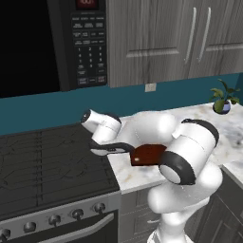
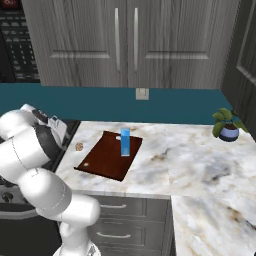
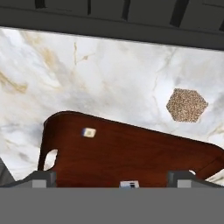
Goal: Take out the milk from the fridge and place it on the tray on the counter. Then take the sugar cube near the tray and place it in the tray.
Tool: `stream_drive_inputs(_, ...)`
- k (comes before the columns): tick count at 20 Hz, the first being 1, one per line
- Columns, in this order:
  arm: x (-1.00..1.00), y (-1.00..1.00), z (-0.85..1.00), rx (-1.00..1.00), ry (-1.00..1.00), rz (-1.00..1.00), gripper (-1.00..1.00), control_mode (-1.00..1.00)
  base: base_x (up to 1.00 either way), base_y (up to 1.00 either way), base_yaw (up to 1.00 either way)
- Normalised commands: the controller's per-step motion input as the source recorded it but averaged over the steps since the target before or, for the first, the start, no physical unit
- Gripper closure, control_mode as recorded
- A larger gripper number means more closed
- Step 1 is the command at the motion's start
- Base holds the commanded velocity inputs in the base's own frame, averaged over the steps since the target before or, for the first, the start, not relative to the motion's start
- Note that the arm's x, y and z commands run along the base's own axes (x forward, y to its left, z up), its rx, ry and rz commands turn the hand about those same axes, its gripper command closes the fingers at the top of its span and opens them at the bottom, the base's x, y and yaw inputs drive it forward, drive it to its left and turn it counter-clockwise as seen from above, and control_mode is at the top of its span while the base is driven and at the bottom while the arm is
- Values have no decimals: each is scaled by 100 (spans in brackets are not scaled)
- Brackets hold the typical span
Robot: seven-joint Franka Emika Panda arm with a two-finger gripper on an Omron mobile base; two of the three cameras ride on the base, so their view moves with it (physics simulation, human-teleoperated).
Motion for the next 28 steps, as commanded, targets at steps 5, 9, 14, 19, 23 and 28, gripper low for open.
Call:
stream_drive_inputs(5,26,0,-22,-3,1,0,-100,-100,0,0,0)
stream_drive_inputs(9,29,0,-26,-2,0,0,-100,-100,0,0,0)
stream_drive_inputs(14,24,0,-27,0,0,0,-100,-100,0,0,0)
stream_drive_inputs(19,31,0,-20,0,0,0,-100,-100,0,0,0)
stream_drive_inputs(23,41,0,-15,0,0,0,-100,-100,0,0,0)
stream_drive_inputs(28,26,0,-21,0,0,0,-100,-100,0,0,0)
